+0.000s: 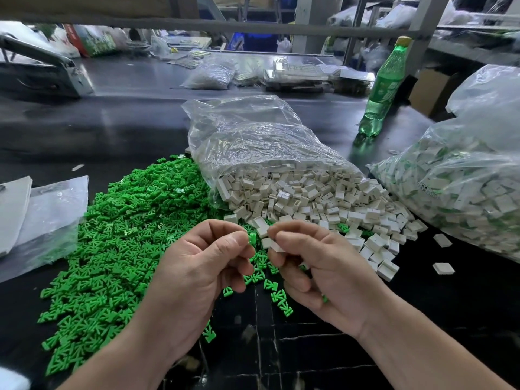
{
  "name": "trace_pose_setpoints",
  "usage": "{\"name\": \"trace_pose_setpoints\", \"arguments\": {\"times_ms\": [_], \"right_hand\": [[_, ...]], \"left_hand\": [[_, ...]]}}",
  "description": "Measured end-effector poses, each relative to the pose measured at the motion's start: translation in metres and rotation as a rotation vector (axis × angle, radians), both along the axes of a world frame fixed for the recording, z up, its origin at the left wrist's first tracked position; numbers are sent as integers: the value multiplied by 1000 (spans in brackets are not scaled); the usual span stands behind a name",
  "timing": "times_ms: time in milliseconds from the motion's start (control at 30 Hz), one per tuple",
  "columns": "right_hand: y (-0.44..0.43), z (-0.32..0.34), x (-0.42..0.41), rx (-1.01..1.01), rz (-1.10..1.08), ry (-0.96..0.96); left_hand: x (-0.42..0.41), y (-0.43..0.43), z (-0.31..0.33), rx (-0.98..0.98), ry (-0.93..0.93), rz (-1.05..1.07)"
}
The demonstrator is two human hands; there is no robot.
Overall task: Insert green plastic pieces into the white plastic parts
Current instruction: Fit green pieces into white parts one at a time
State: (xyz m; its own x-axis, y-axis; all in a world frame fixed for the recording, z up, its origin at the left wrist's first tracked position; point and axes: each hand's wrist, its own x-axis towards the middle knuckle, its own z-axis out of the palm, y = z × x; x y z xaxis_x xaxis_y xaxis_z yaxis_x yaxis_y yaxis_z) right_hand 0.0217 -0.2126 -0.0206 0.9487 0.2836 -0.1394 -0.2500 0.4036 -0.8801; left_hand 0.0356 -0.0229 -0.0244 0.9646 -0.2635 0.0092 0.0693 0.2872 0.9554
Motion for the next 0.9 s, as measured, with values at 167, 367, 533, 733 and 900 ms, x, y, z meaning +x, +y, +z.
{"name": "trace_pose_setpoints", "arguments": {"times_ms": [167, 367, 533, 733, 900], "right_hand": [[2, -3, -2, -182, -29, -78], [4, -3, -7, -492, 47, -307], [4, -1, -8, -452, 23, -322], [3, 1, -10, -366, 2, -268], [3, 2, -11, -462, 21, -264]], "left_hand": [[0, 1, 1, 24, -22, 2], [-5, -3, 3, 127, -86, 13], [-7, -5, 5, 226, -142, 29], [-7, -4, 5, 298, -195, 29], [-3, 4, 9, 353, -151, -76]]}}
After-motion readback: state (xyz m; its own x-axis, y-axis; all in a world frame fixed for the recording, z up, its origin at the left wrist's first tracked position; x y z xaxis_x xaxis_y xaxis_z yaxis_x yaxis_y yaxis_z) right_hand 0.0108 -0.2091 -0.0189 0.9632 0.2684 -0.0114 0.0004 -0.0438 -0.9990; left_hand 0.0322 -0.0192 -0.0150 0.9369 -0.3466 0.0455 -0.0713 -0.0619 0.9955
